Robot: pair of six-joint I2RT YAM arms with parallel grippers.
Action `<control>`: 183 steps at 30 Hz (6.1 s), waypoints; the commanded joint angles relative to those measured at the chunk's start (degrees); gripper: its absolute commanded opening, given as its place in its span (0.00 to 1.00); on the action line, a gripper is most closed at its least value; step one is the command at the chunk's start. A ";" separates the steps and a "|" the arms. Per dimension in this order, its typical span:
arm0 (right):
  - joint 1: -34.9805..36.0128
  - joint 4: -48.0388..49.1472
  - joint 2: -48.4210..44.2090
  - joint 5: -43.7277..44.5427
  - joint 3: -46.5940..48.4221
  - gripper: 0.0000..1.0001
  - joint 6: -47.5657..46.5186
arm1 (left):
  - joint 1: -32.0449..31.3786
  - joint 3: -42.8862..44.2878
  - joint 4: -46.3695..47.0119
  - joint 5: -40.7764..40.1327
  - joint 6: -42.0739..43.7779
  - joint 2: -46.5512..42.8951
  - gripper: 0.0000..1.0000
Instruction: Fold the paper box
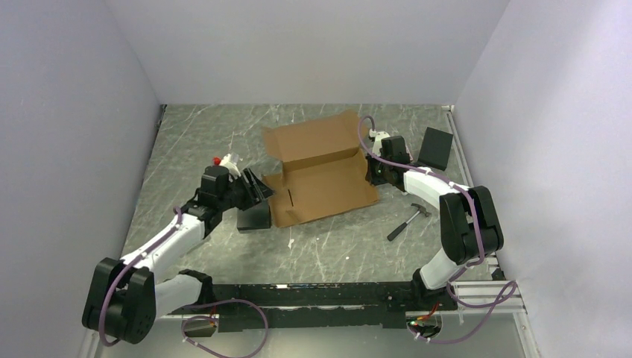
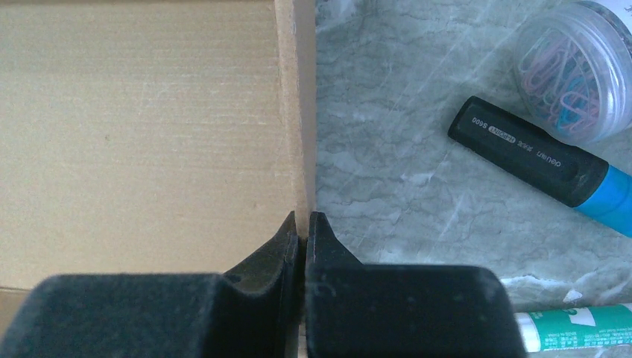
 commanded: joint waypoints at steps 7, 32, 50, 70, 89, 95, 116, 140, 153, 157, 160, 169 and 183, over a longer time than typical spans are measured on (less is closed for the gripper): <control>0.25 2.84 -0.05 -1.23 1.30 0.00 1.05 | 0.47 -7.73 1.25 -5.76 -4.58 -9.15 0.60; 0.52 3.05 0.65 -1.67 1.30 0.00 1.69 | 0.32 8.95 0.41 6.40 1.92 3.78 0.00; 0.61 3.07 1.09 -1.68 1.30 0.00 1.68 | 0.11 13.35 3.86 13.24 2.48 15.58 0.08; 0.62 3.03 1.00 -1.85 1.31 0.00 1.67 | 1.41 3.89 23.35 18.66 -7.49 19.77 0.36; 0.62 2.89 1.07 -1.94 1.39 0.00 1.68 | 5.67 -4.68 25.62 10.68 -7.70 10.37 0.50; 0.61 2.90 1.09 -2.03 1.39 0.00 1.67 | 6.18 -5.86 20.67 8.08 -6.17 6.86 0.44; 0.57 2.83 1.27 -2.21 1.47 0.00 1.58 | 8.44 -12.52 45.06 12.47 -16.50 12.35 0.31; 0.67 2.47 1.79 -2.47 1.73 0.00 1.28 | 10.48 -14.28 75.60 16.65 -29.54 33.34 0.14; 0.70 2.44 2.23 -2.47 1.83 0.00 1.32 | 10.58 -5.30 25.02 13.07 -8.47 17.29 0.34; 0.65 2.39 2.32 -2.40 1.91 0.00 1.28 | 10.58 -1.50 14.48 14.42 -3.31 17.49 0.43; 0.67 2.35 2.15 -2.38 1.91 0.00 1.31 | 10.57 -0.35 14.00 16.62 -2.64 20.87 0.44; 0.66 2.35 2.23 -2.47 1.91 0.00 1.31 | 10.58 -2.51 19.86 19.53 -3.44 23.01 0.59; 0.68 2.26 2.12 -2.47 1.98 0.00 1.32 | 10.58 -5.82 44.99 27.06 -13.13 31.07 0.61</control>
